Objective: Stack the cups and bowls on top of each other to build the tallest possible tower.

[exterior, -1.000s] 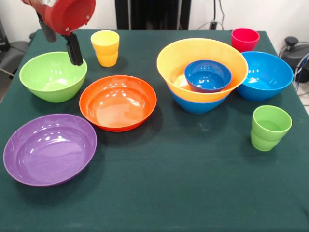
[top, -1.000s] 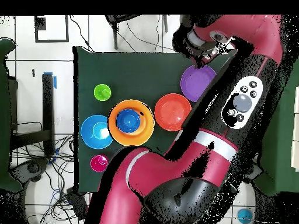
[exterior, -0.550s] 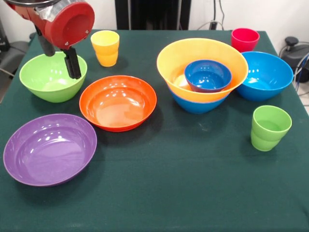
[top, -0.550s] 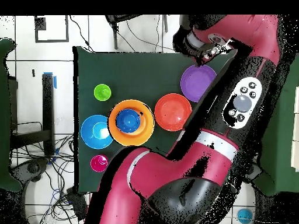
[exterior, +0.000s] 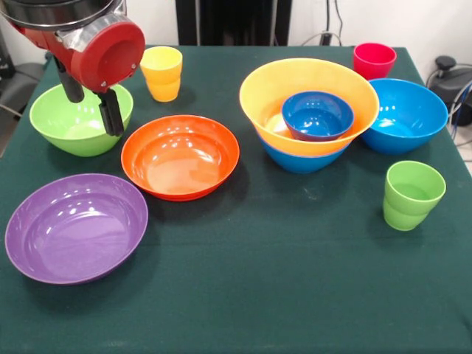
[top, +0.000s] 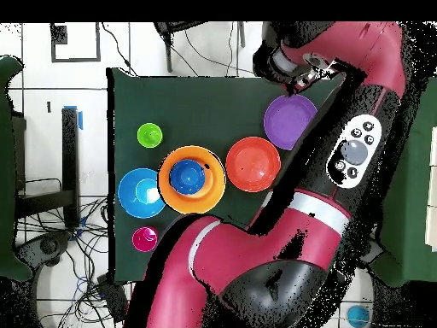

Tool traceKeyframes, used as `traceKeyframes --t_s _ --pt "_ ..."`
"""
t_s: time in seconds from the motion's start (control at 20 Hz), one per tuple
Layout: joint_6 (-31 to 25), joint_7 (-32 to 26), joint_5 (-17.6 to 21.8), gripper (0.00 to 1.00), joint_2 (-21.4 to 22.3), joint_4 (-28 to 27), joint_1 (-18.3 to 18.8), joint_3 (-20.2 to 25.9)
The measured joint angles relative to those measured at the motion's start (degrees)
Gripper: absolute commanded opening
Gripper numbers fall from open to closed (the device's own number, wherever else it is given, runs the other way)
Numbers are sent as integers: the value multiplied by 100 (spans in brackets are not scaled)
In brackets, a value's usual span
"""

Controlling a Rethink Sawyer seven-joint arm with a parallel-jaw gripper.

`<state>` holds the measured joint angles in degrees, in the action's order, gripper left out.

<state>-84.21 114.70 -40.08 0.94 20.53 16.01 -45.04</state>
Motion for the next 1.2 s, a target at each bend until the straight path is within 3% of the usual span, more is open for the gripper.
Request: traceKeyframes --t_s 0.5,1.2 --pt "34 0 289 100 14 17 -1 331" --pt "520 0 859 100 254 491 -2 825"
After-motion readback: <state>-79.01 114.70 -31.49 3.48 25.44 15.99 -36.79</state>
